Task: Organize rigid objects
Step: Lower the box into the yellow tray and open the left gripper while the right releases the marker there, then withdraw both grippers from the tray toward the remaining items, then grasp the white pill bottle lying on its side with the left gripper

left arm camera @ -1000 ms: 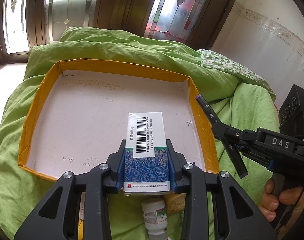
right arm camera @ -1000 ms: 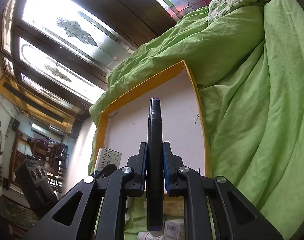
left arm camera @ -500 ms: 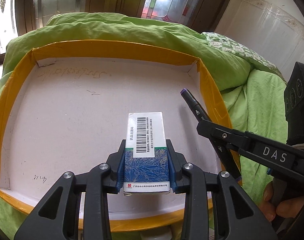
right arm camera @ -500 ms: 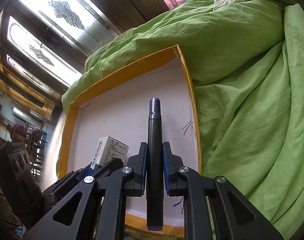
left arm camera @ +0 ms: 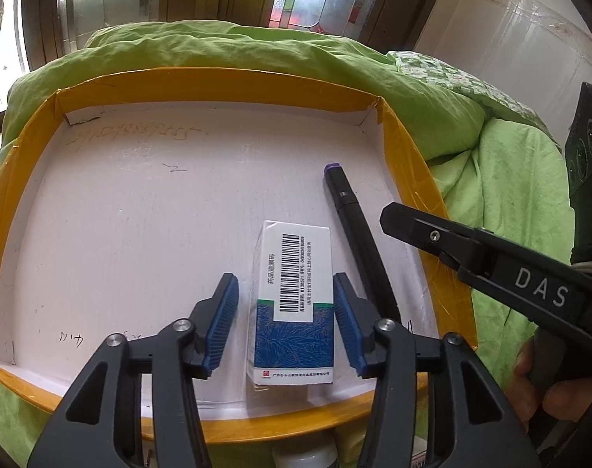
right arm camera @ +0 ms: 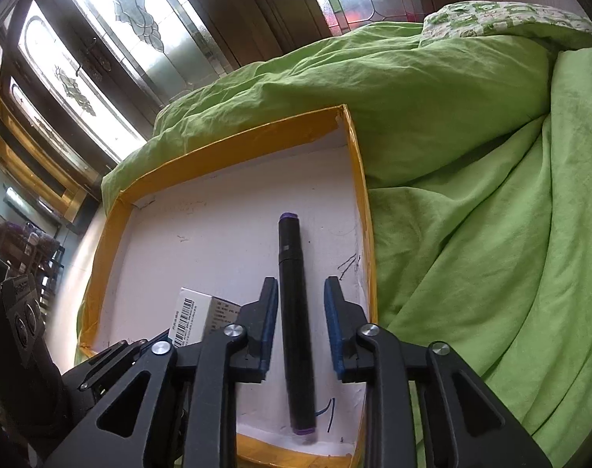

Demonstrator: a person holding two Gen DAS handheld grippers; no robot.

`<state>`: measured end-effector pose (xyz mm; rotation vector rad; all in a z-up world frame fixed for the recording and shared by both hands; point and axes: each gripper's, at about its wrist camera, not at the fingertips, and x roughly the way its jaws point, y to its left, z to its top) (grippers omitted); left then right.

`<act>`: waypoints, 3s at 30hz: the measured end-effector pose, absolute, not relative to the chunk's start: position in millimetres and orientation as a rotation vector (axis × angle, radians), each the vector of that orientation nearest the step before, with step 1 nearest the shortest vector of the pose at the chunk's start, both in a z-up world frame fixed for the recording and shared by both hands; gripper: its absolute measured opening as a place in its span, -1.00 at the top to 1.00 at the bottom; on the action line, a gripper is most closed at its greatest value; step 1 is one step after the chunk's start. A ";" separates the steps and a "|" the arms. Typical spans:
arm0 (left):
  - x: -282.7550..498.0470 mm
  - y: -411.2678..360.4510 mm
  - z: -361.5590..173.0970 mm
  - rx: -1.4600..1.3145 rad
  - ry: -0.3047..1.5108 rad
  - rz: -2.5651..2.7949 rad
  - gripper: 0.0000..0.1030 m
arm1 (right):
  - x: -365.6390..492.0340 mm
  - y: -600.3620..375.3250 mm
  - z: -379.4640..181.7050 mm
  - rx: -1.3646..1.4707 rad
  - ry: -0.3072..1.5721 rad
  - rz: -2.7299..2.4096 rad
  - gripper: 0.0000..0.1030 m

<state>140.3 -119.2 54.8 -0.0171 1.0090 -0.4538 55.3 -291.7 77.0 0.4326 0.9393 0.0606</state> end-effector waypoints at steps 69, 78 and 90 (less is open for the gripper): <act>-47.0 -25.9 55.7 -0.003 0.987 -0.464 -0.50 | -93.7 -250.1 93.2 0.555 0.900 0.124 -0.69; -41.3 -72.4 45.4 0.023 1.027 -0.529 -0.55 | -93.2 -261.9 100.1 0.616 0.867 0.113 -0.69; -28.3 -72.4 28.2 0.029 1.061 -0.462 -0.30 | -88.6 -263.4 99.9 0.608 0.870 0.119 -0.69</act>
